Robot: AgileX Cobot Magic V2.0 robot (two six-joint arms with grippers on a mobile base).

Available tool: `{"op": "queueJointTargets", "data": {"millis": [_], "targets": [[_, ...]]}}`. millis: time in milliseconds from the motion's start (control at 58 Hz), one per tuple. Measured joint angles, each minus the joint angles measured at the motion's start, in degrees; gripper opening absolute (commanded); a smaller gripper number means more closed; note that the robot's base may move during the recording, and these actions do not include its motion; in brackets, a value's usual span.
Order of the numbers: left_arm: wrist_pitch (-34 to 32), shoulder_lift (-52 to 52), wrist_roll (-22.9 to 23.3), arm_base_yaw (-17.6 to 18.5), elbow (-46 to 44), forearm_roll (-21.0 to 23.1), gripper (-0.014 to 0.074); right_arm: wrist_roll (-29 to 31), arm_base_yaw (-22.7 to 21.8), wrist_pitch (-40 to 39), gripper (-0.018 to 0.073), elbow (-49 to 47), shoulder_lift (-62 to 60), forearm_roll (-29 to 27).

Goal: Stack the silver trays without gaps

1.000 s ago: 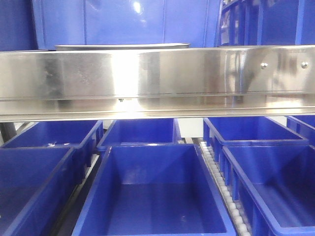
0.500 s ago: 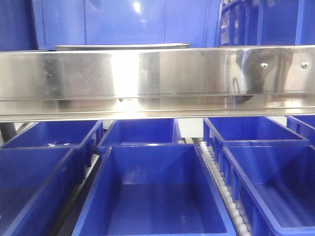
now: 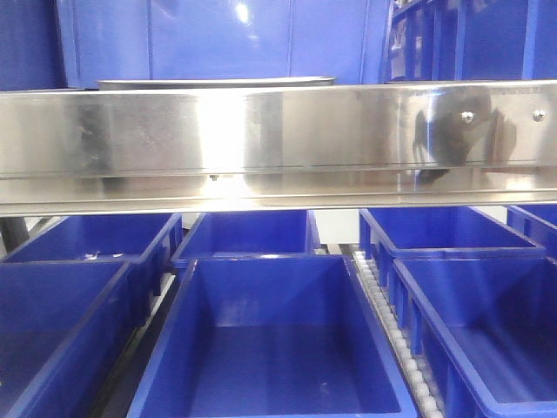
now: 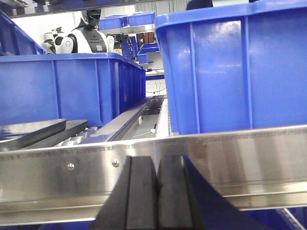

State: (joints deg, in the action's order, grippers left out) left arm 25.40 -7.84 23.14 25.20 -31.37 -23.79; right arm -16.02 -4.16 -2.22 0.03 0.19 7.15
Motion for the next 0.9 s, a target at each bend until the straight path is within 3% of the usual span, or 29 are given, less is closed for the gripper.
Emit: {"op": "queueJointTargets", "data": {"millis": [155, 276, 362, 897], "targets": [[0.0, 0.0, 0.0, 0.0, 0.0, 0.0, -0.0019, 1.9, 0.2, 0.0, -0.0079, 0.0, 0.0, -4.6], [0.0, 0.0, 0.0, 0.0, 0.0, 0.0, -0.0019, 12.1, 0.2, -0.1, -0.0079, 0.0, 0.0, -11.7], [0.0, 0.0, 0.0, 0.0, 0.0, 0.0, -0.0019, 15.1, 0.2, -0.1, -0.0079, 0.0, 0.0, -13.4], [0.0, 0.0, 0.0, 0.0, 0.0, 0.0, -0.0019, 16.0, 0.2, 5.8, -0.0079, 0.0, 0.0, -13.9]]}}
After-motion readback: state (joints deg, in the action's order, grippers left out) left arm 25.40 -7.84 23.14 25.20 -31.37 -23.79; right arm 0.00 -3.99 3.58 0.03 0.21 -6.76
